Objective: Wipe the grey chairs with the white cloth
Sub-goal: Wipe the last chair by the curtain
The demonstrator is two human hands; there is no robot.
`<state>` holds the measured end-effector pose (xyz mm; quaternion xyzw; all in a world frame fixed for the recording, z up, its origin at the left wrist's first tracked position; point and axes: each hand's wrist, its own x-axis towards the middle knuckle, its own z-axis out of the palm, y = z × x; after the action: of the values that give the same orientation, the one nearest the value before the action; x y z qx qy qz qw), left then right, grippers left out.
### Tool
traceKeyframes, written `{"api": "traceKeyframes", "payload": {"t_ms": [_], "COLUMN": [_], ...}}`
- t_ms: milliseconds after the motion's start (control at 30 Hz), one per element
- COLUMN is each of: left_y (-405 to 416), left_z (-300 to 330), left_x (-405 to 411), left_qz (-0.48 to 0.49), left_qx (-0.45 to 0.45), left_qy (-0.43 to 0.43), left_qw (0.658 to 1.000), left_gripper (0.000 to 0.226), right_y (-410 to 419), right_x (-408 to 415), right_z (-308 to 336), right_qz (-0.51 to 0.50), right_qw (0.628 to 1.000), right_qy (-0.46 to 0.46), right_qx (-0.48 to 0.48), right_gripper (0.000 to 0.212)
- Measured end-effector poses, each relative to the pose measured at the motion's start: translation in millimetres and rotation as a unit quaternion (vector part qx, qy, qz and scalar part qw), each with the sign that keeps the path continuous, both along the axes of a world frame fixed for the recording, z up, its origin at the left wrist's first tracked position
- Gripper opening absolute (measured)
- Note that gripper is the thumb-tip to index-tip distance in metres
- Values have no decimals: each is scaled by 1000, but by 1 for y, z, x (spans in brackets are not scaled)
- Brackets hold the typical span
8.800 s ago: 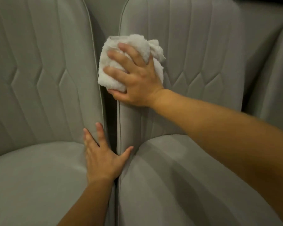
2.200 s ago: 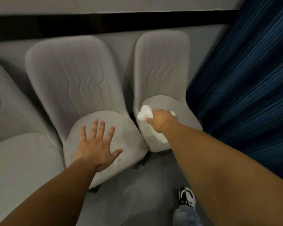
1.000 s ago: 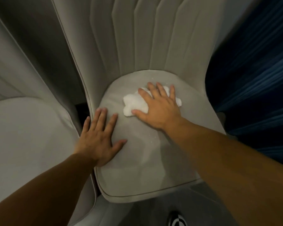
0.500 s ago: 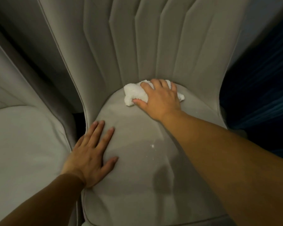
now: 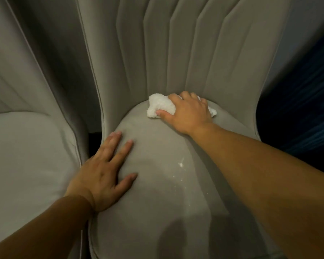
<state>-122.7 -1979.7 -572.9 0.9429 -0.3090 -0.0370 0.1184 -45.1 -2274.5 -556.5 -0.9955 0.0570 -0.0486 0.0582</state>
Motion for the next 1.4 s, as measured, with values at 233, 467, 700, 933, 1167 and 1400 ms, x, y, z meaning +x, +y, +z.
{"api": "traceKeyframes", "payload": {"t_ms": [233, 467, 700, 933, 1167, 1400], "left_y": [1, 0, 4, 4, 3, 3], "left_z": [0, 1, -1, 0, -2, -2], "left_x": [0, 8, 13, 12, 13, 13], "left_qz": [69, 78, 72, 64, 70, 70], "left_qx": [-25, -39, -94, -72, -60, -55], "left_qy": [17, 77, 105, 104, 93, 101], "left_qw": [997, 993, 987, 990, 991, 991], "left_gripper": [90, 89, 94, 79, 81, 80], "right_y": [3, 15, 31, 33, 30, 29], "right_x": [-11, -51, -178, -180, -12, 2], "right_z": [3, 17, 21, 15, 4, 4], "right_qz": [9, 47, 164, 126, -2, 8], "right_qw": [1000, 997, 984, 992, 1000, 999], "right_qy": [-4, 43, 58, 23, 29, 7], "right_qx": [7, 46, 35, 3, 6, 40], "right_gripper": [77, 75, 80, 75, 70, 60]}}
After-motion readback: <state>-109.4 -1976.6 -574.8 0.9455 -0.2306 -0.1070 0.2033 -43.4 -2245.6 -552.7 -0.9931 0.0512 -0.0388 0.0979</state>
